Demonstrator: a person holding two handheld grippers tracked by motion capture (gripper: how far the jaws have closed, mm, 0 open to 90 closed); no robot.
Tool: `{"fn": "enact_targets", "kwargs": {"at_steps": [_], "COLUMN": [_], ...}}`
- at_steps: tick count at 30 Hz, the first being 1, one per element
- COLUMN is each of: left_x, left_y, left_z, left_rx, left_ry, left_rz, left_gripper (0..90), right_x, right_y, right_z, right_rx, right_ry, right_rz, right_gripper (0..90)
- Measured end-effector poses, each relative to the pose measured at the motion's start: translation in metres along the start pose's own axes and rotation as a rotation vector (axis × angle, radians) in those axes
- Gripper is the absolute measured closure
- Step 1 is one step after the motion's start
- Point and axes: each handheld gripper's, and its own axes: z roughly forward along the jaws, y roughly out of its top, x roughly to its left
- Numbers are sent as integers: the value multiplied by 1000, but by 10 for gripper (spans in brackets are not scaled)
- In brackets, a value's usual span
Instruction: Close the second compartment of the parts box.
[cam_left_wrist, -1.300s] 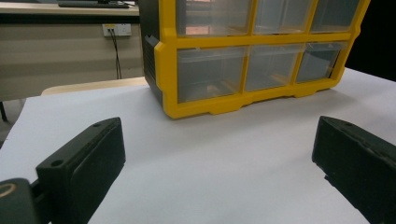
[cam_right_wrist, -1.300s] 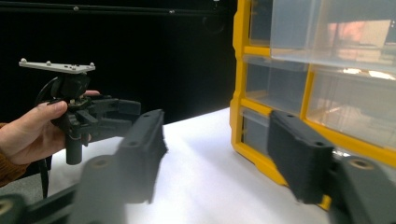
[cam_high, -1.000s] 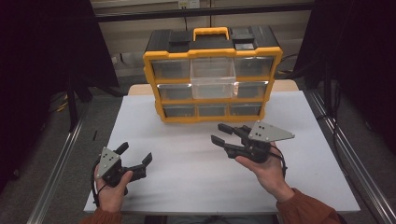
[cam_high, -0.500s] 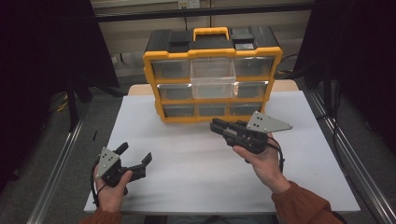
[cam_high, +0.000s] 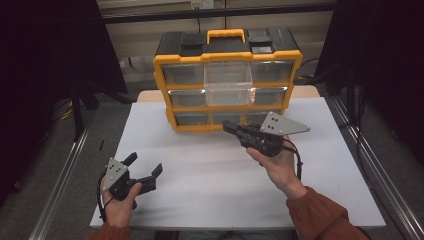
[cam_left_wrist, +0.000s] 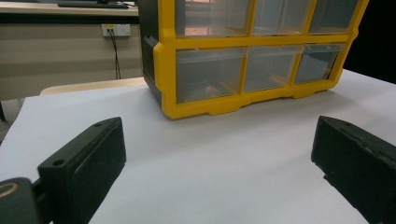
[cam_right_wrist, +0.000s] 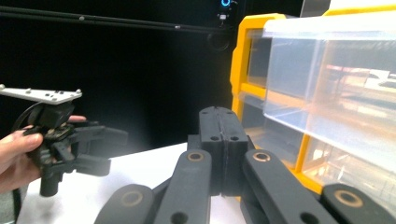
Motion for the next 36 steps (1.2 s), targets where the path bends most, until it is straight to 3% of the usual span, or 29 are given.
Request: {"fn": "enact_targets", "kwargs": {"at_steps": [6,10,36], "left_x": [1,1,1], "left_y": [0,0,0], "left_z": [0,0,-1], "left_rx": [8,8,-1], "left_ry": [0,1,5], "left_rz": [9,9,0], "left_gripper": [32,32,33], "right_x": [-8,-14,-38], "right_y": [4,6,-1], "right_z": [3,6,20], "right_rx": [-8,14,24], "right_ry": [-31,-53,-119], "right_rz": [5,-29,-1], "right_gripper": [900,900,900]}}
